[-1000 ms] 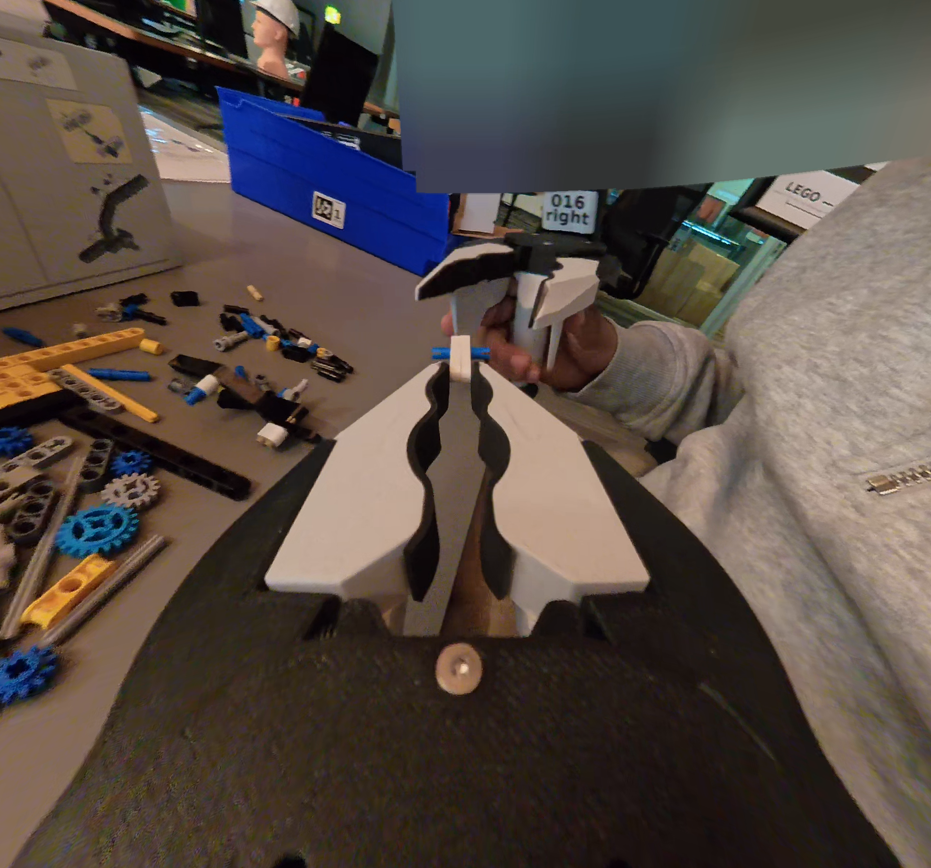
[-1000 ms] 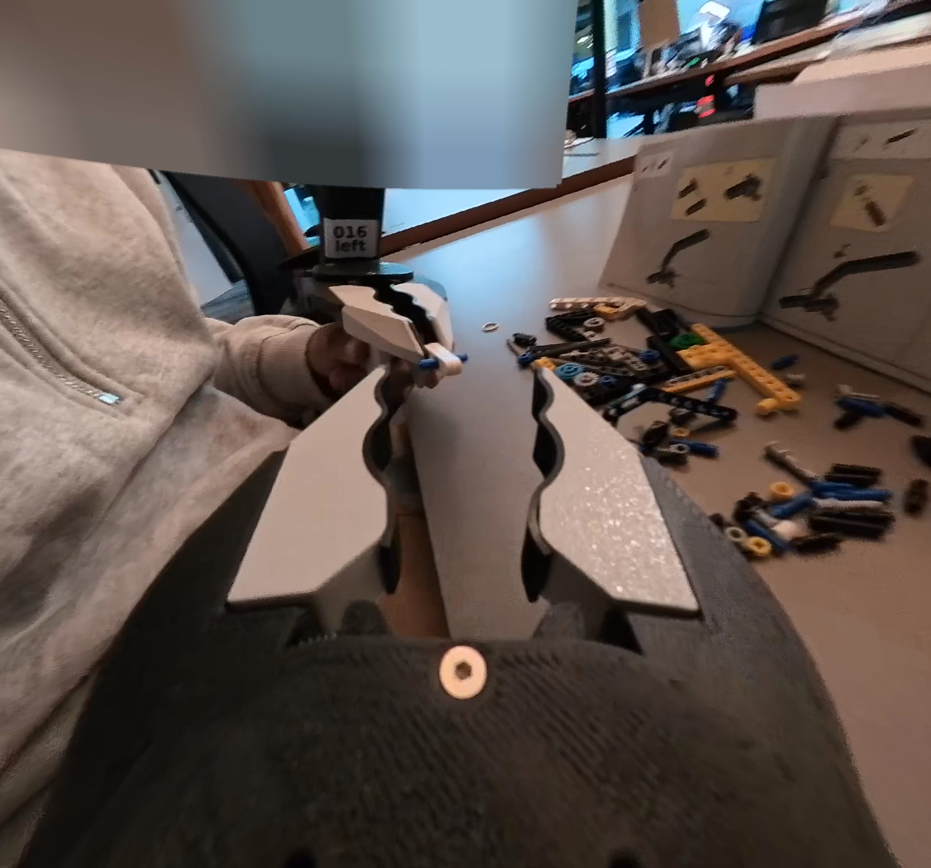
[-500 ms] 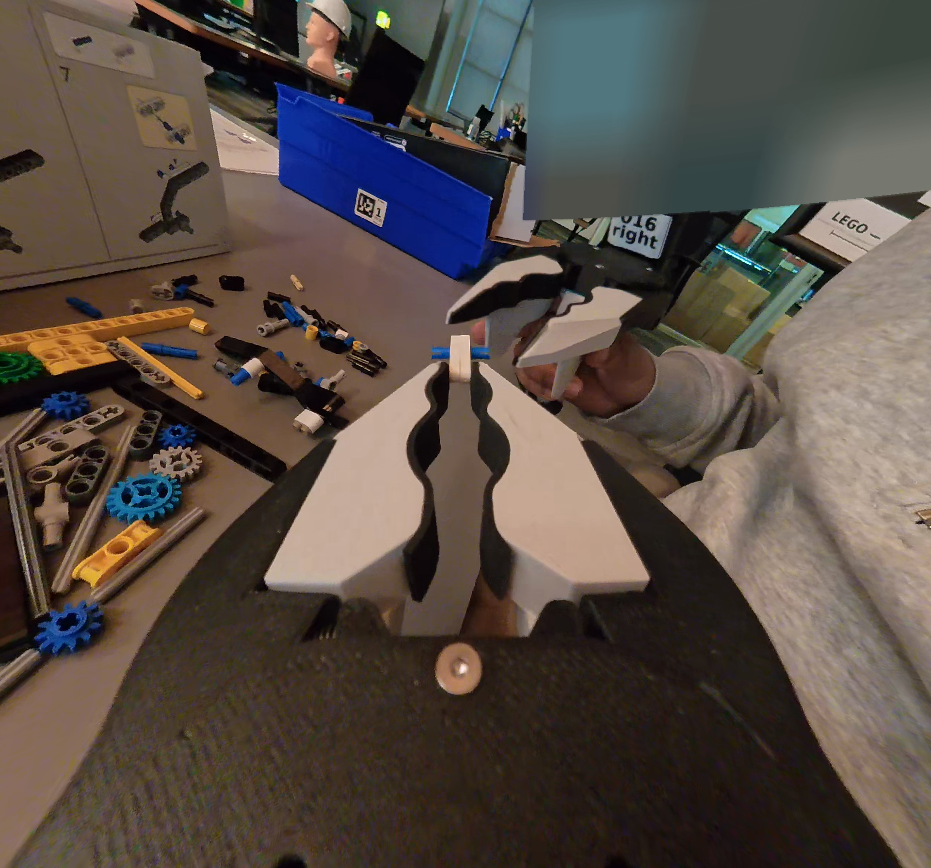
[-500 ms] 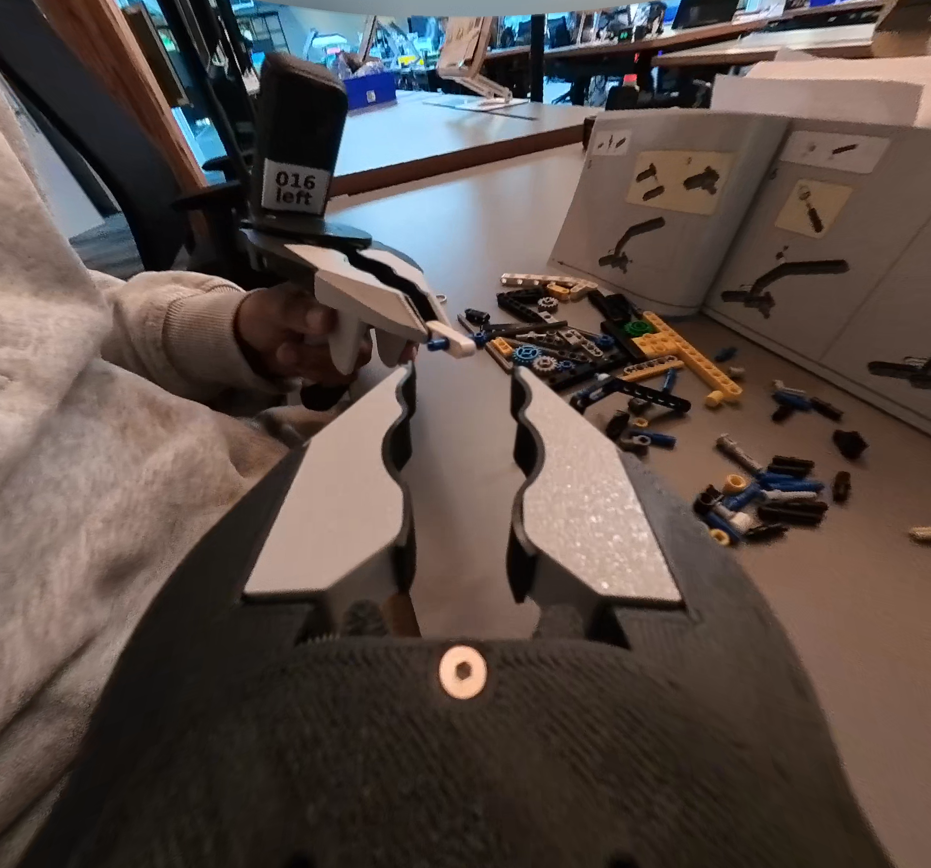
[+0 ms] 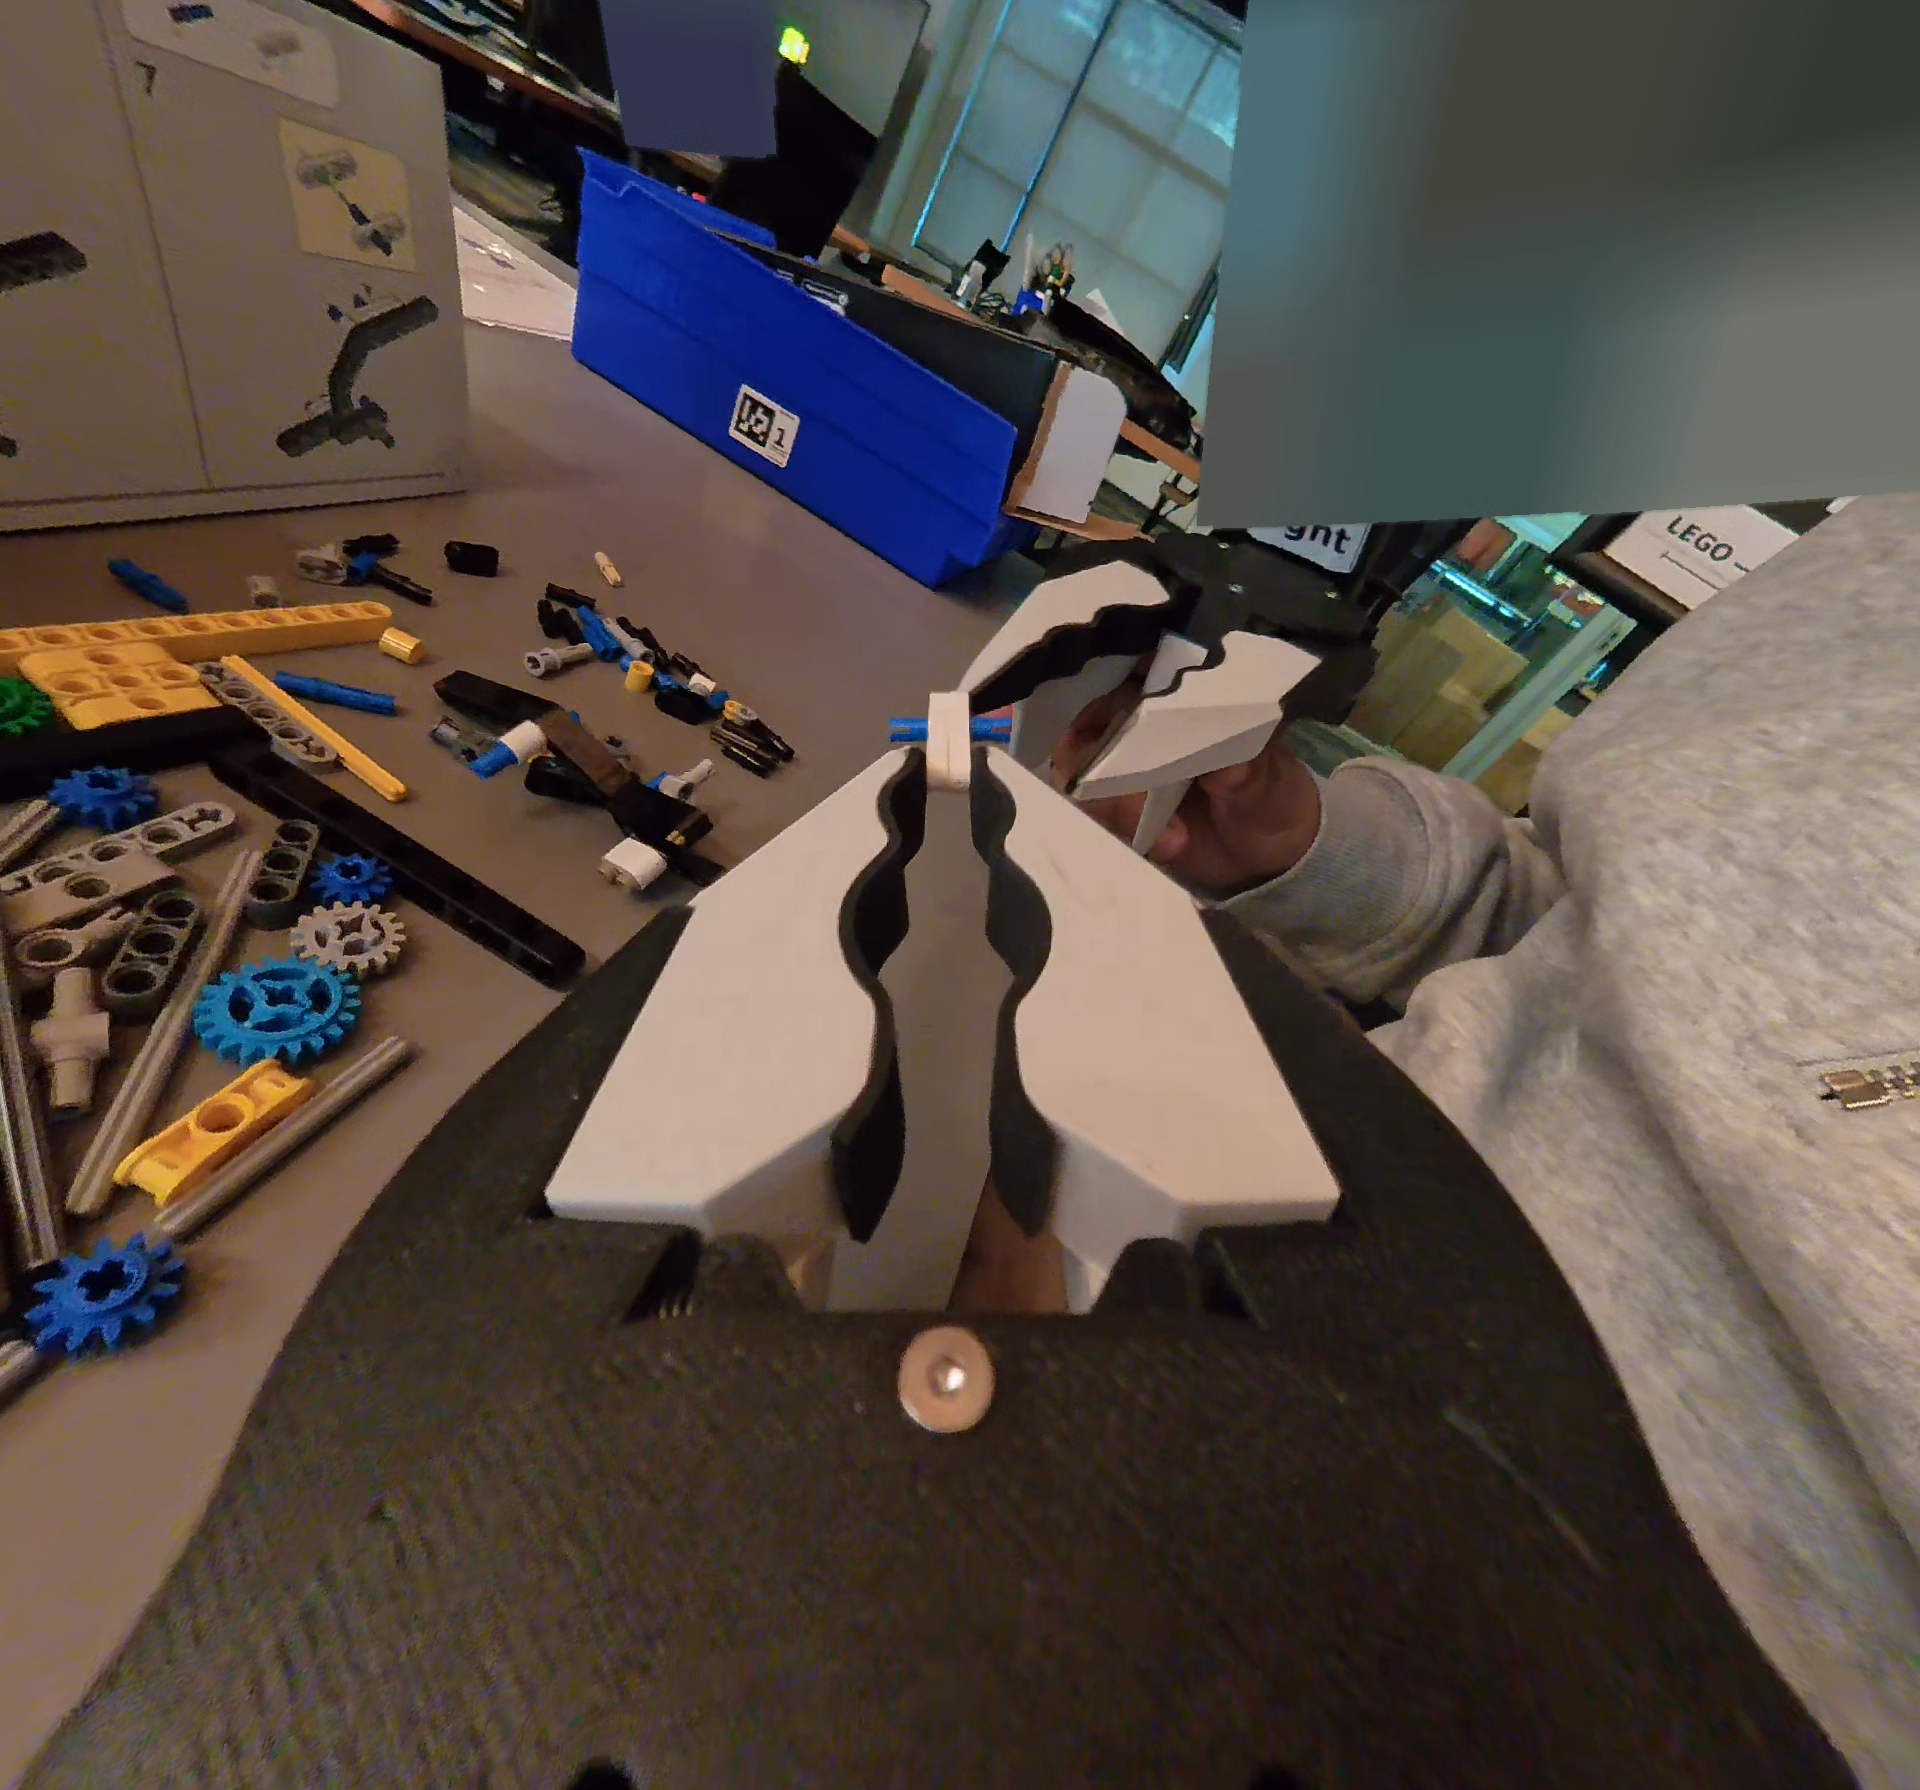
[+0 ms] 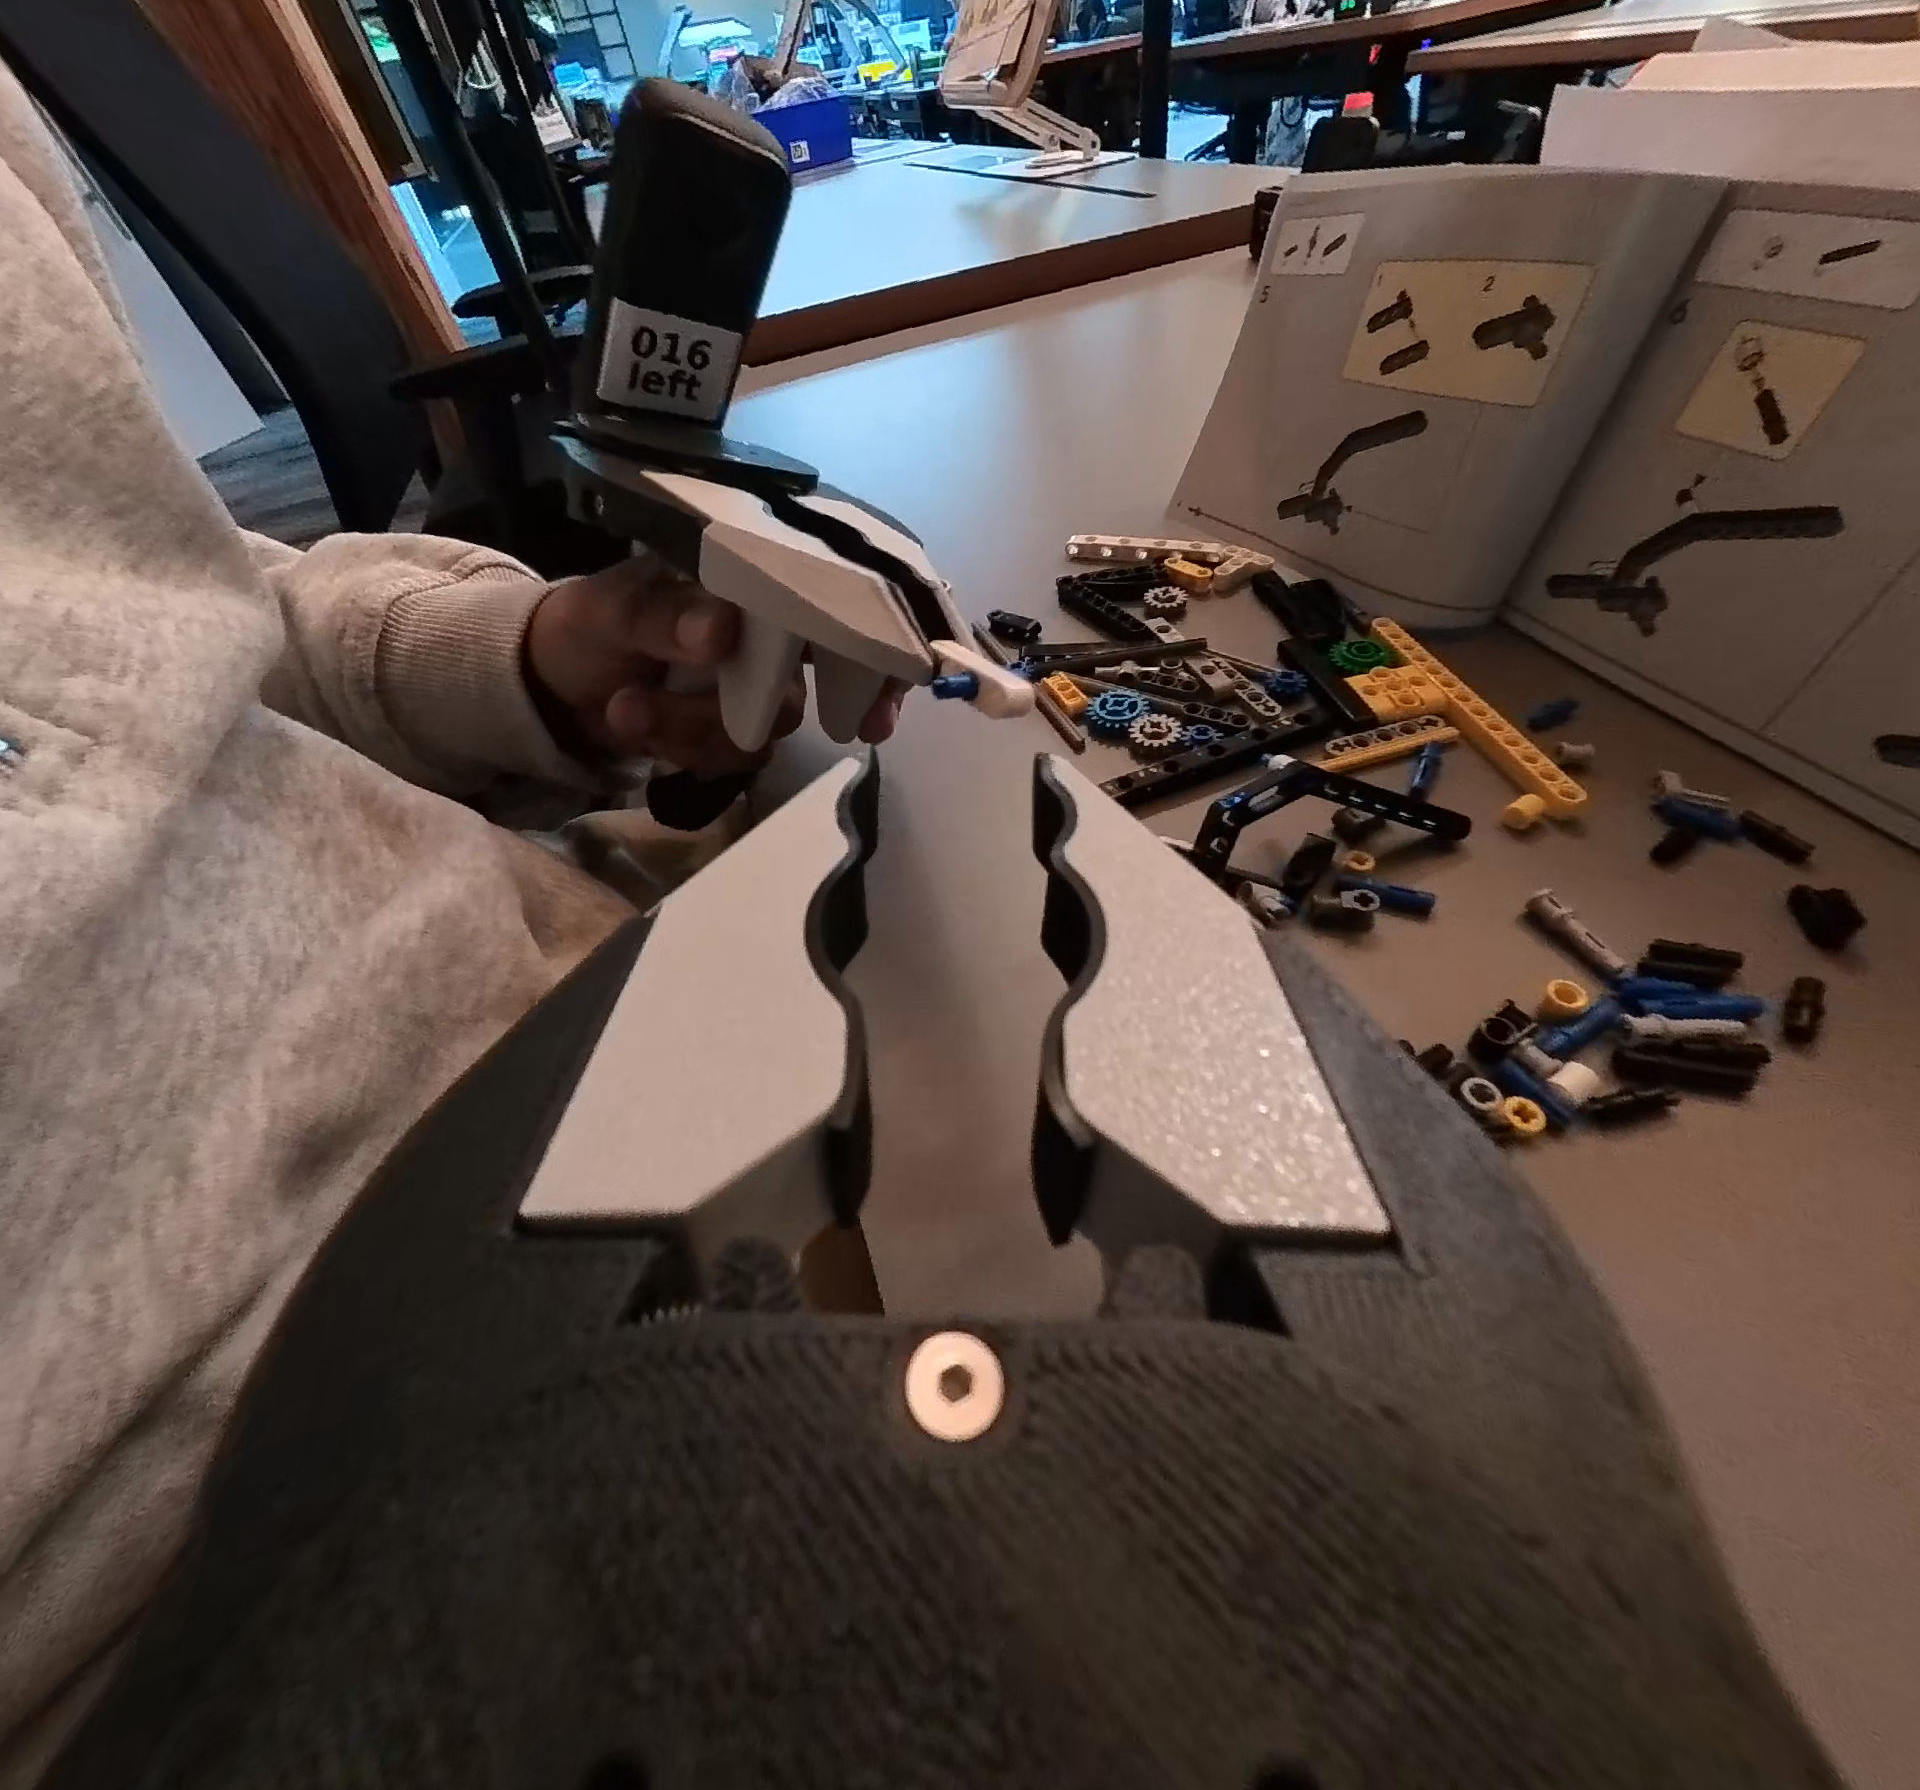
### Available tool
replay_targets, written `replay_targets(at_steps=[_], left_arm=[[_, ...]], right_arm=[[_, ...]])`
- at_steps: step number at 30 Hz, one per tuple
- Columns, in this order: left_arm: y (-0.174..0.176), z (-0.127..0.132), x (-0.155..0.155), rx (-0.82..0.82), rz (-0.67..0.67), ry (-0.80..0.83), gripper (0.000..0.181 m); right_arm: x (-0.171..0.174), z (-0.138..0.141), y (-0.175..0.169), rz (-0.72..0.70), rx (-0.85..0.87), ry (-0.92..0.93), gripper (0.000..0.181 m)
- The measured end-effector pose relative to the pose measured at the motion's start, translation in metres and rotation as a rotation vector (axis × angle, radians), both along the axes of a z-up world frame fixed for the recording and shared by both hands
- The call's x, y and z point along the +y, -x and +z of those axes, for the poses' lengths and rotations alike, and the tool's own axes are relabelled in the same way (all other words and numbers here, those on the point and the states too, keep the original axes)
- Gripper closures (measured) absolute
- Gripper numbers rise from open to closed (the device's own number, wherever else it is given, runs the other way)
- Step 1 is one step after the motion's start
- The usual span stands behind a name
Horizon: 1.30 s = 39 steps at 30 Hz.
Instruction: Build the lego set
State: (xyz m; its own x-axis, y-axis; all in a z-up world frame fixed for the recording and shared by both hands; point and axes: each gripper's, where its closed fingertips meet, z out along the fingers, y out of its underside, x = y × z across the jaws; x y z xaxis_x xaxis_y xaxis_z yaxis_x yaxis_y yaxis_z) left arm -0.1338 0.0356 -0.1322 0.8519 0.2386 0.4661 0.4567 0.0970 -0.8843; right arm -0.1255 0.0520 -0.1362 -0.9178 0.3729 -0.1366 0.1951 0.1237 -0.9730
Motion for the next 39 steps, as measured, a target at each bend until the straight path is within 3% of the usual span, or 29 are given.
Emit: replay_targets(at_steps=[17,20,39], left_arm=[[0.007,0.003,-0.003,-0.056,0.017,-0.055,0.175],[0.008,0.004,-0.004,-0.067,0.021,-0.063,0.175],[0.007,0.002,-0.002,-0.052,0.024,-0.041,0.175]], right_arm=[[0.007,0.000,0.011,-0.013,-0.132,0.069,0.150],[0.010,0.000,0.016,-0.035,-0.157,0.085,0.178],[0.011,0.003,0.015,-0.014,-0.182,0.117,0.172]])
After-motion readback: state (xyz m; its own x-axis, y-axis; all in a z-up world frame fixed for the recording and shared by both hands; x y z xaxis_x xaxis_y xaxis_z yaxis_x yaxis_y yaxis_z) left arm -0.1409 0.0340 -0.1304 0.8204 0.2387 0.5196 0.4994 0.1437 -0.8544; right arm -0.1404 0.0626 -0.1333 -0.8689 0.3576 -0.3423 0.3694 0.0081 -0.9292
